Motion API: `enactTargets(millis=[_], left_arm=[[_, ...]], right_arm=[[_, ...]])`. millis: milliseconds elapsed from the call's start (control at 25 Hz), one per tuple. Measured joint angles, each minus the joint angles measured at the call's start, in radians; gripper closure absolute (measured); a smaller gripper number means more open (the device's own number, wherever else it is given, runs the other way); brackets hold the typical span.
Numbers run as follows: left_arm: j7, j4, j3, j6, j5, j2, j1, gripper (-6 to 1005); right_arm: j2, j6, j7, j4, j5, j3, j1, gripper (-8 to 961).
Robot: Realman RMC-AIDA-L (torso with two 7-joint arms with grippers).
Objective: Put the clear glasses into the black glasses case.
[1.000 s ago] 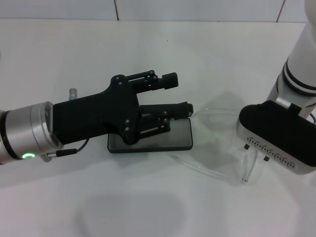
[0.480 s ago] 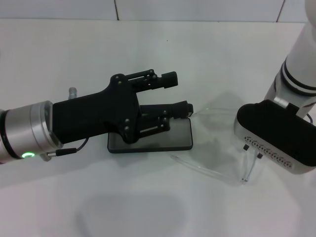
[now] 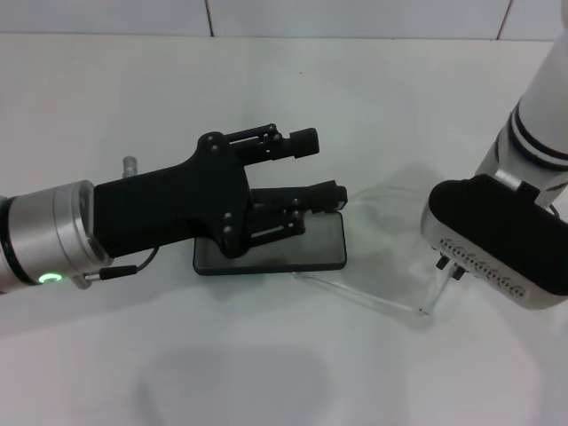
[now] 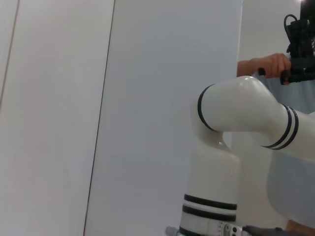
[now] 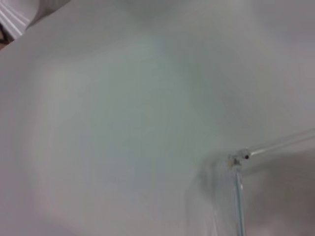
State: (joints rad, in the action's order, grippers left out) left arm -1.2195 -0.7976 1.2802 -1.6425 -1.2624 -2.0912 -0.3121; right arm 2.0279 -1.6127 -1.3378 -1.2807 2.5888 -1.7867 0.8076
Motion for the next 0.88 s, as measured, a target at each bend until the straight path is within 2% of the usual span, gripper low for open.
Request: enactTargets(millis=[400,720,880], left_arm=[[0.0,-0.012,-0.007,-0.005,0.011,0.002,-0.002,501],[0.0,-0.055,-0.024,-0.009,0.022,0.007,0.009,506],[0.0,-0.061,-0.036,-0.01,0.022,0.008,0.009,508]], right_arm=[[0.0,-0.089,-0.027,-0.126,-0.047,0.063,-0.072,836],[0.0,-0.14,-0.066,-0.26,-0.101,0.105,-0.167,865],[0.0,-0.165,-0.076,-0.312,-0.168,0.16,-0.209,866]])
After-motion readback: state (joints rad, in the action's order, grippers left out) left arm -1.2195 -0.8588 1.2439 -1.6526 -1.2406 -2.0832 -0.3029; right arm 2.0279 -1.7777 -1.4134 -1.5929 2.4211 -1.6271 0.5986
